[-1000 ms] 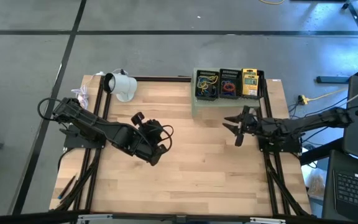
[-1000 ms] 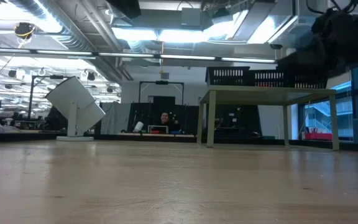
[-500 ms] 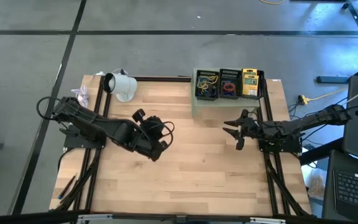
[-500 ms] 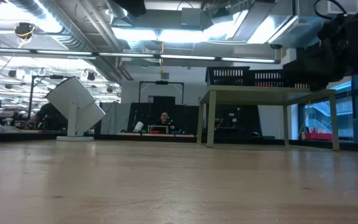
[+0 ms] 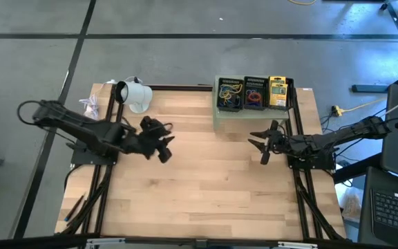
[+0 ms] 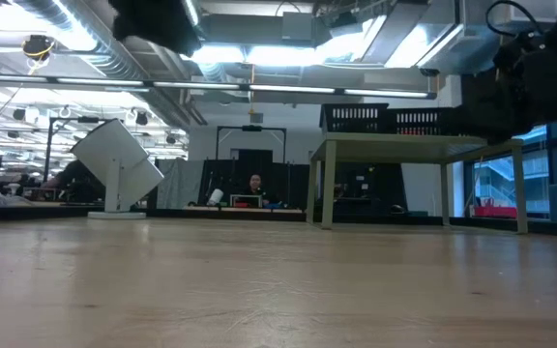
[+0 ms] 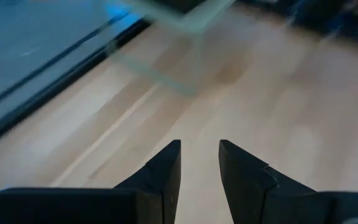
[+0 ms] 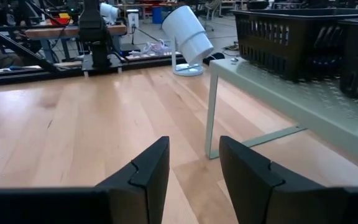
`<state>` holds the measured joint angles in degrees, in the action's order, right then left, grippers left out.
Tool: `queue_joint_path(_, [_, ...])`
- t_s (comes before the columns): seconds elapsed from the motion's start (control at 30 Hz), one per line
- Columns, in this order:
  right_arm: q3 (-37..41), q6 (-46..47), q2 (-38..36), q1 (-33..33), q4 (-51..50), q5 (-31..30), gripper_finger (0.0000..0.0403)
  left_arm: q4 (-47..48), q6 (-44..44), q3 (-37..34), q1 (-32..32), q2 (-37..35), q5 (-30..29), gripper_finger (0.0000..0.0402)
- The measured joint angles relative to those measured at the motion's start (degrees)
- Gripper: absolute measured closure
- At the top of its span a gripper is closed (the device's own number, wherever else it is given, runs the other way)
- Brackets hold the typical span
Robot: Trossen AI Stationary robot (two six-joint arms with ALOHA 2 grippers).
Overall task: Pick & Place Office Desk Supplies
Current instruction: Return to Home Position
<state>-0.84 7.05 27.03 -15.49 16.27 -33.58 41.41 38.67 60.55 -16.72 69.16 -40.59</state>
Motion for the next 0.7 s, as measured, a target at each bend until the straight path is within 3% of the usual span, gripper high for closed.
queue_joint_path(0.13, [0.00,-0.01,0.00,0.00,0.00,-0.01,0.0260,-27.08,-13.94,-14.88,3.40,-10.44,10.39,0.0300])
queue_joint_path(0.27, [0.00,-0.02,0.00,0.00,0.00,-0.02,0.0260,-57.32,-30.77,-28.84,9.64,-17.28,35.33,0.0300])
queue_joint_path(0.33, [0.00,-0.02,0.00,0.00,0.00,0.00,0.0259,-69.33,-34.74,-34.70,13.60,-18.97,47.61,0.0300])
queue_joint_path(0.4, [0.00,-0.02,0.00,0.00,0.00,0.00,0.0259,-77.99,-35.12,-39.41,17.67,-19.62,54.75,0.0300])
queue_joint_path(0.5, [-0.01,-0.02,0.00,0.00,0.00,0.00,0.0259,-83.92,-31.17,-44.12,23.94,-19.61,55.99,0.0300])
queue_joint_path(0.7, [-0.02,-0.02,0.00,0.00,0.00,0.02,0.0259,-84.08,-24.47,-47.73,36.70,-19.56,55.14,0.0300])
